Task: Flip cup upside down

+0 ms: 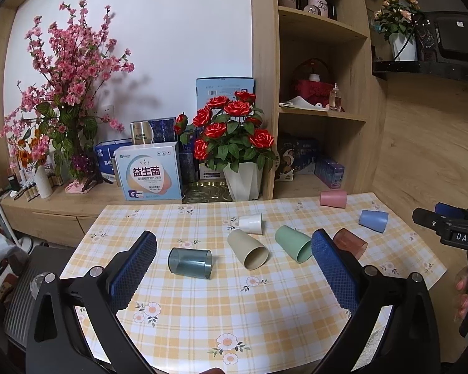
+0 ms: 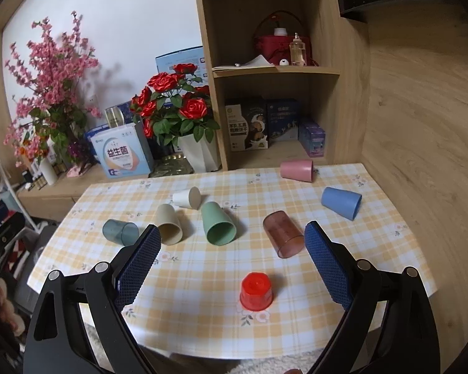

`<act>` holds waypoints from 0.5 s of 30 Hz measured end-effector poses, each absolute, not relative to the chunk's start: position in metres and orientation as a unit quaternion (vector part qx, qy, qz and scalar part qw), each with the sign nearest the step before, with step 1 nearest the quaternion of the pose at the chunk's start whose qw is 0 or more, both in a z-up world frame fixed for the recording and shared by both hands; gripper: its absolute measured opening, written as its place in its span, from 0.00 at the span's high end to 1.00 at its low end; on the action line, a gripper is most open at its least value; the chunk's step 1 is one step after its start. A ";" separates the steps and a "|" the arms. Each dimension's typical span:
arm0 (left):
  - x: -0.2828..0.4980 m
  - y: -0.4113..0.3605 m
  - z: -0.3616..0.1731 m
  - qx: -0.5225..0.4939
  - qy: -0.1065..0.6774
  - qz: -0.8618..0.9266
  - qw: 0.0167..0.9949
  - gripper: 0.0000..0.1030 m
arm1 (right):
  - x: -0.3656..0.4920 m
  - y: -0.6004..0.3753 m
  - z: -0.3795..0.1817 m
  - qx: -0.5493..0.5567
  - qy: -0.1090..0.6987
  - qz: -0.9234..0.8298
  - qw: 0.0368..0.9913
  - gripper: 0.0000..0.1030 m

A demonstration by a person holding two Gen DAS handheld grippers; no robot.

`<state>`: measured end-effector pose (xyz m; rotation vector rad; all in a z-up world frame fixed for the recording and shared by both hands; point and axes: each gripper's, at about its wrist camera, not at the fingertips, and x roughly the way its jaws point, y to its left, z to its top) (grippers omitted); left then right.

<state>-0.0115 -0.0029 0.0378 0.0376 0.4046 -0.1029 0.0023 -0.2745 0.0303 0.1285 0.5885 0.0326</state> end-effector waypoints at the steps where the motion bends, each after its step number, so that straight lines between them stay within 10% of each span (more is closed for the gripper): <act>1: -0.012 -0.004 0.038 0.020 0.200 -0.051 0.978 0.06 | 0.002 -0.275 0.031 0.063 0.290 0.016 0.955 0.13; 15: -0.011 -0.002 0.036 0.020 0.199 -0.052 0.978 0.06 | 0.001 -0.276 0.031 0.059 0.289 0.008 0.956 0.13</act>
